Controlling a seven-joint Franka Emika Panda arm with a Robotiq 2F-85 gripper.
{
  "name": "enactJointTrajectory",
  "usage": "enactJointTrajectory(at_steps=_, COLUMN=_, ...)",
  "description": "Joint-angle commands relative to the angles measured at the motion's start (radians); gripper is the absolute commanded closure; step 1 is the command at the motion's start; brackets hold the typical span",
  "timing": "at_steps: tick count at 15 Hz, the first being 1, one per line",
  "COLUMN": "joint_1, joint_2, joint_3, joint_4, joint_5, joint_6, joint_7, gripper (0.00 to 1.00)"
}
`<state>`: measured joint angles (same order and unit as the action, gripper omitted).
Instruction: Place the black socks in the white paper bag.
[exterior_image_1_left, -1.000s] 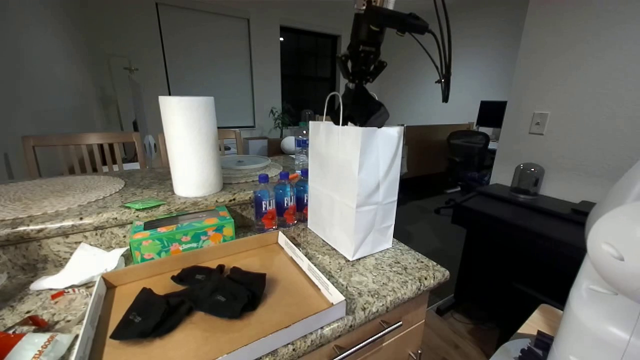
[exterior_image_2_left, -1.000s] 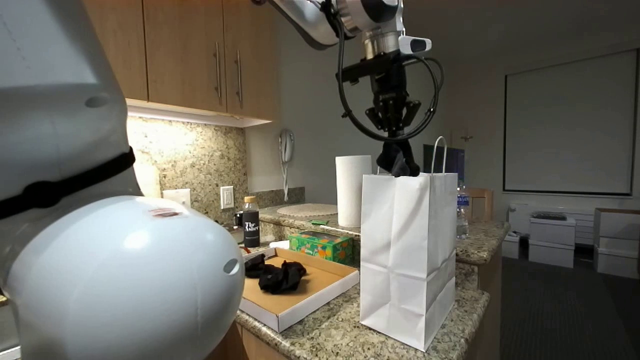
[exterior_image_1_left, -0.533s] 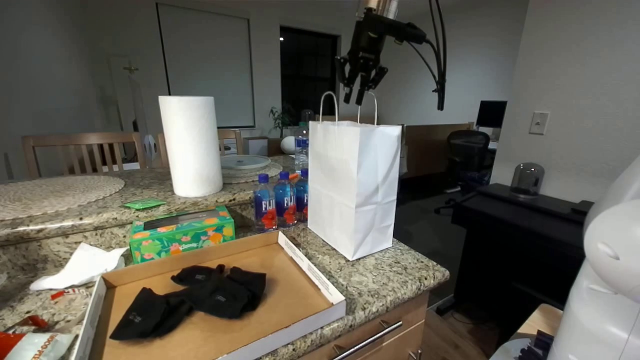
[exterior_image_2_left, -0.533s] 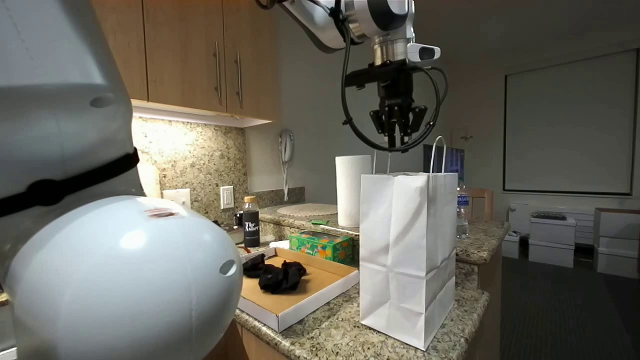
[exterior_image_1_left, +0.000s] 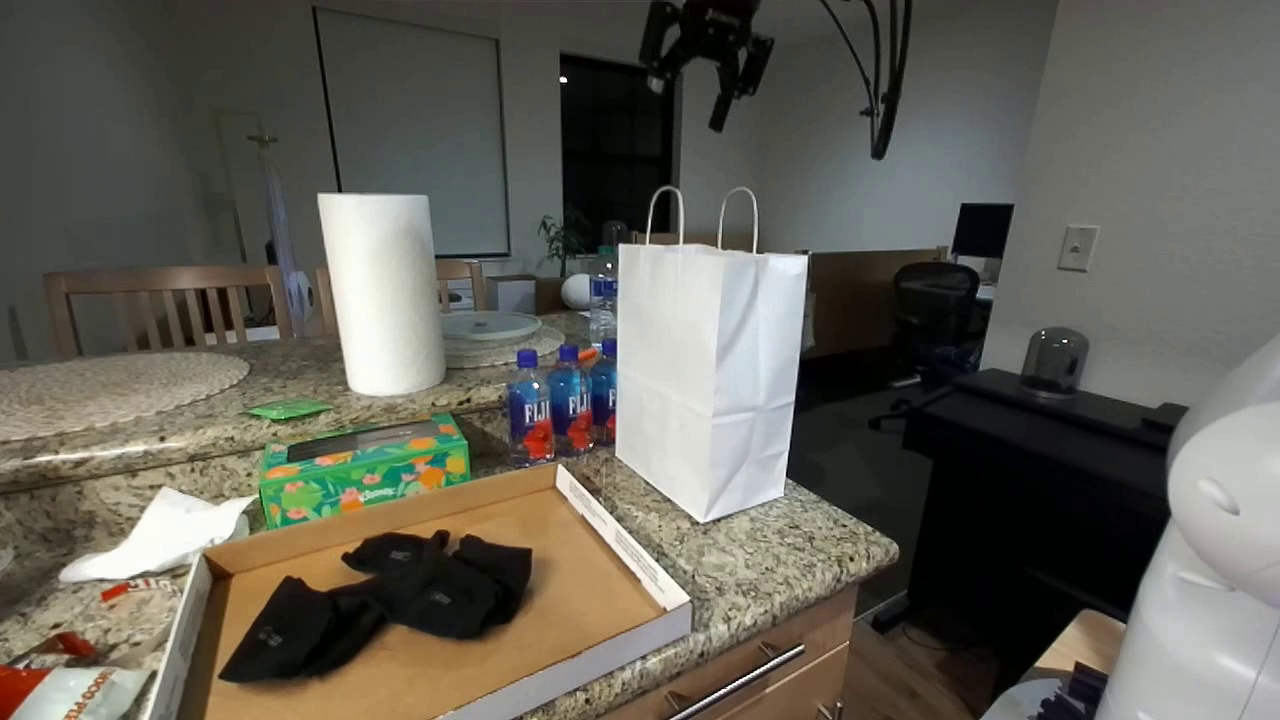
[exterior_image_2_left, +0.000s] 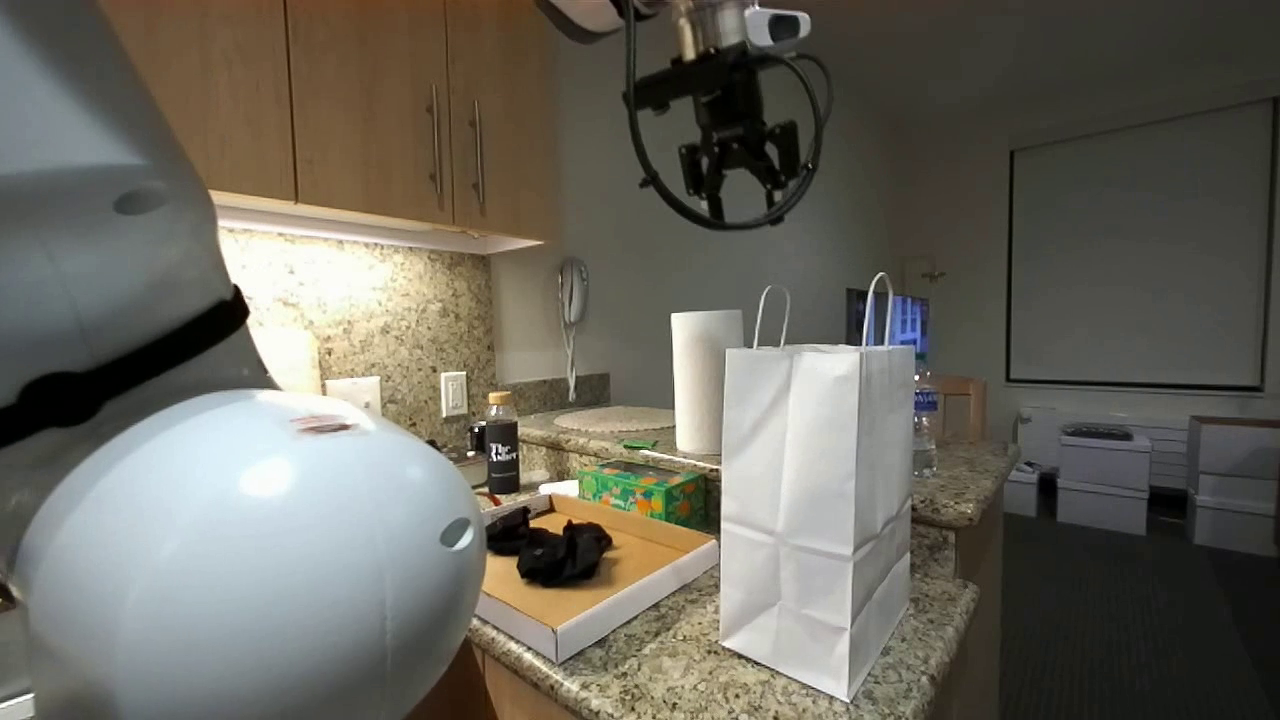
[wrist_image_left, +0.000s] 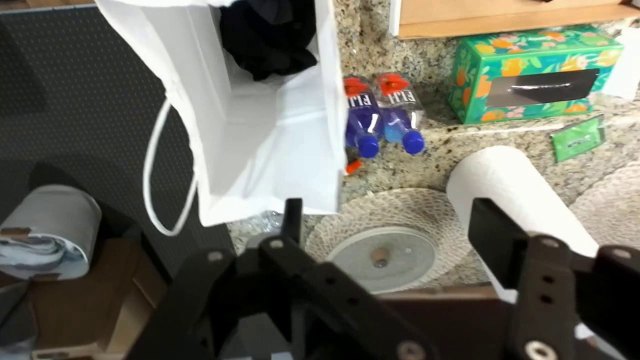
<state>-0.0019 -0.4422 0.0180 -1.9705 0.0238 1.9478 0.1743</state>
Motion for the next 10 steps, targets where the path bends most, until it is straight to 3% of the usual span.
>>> enactJointTrajectory(at_steps=1, joint_1=0.047, joint_2=-0.038, joint_3=0.127, joint_4=0.064, joint_5=-0.035, joint_6=-0.083, joint_7=0.030, gripper=0.00)
enactJointTrajectory(at_steps=6, joint_1=0.160, joint_2=0.131, joint_3=0.313, joint_4=0.158, joint_5=-0.020, joint_6=-0.132, joint_7=0.031, gripper=0.00)
enactJointTrajectory(at_steps=10, joint_1=0.193, joint_2=0.270, joint_3=0.433, joint_4=0.086, joint_5=-0.161, joint_6=0.044, joint_7=0.205, gripper=0.00)
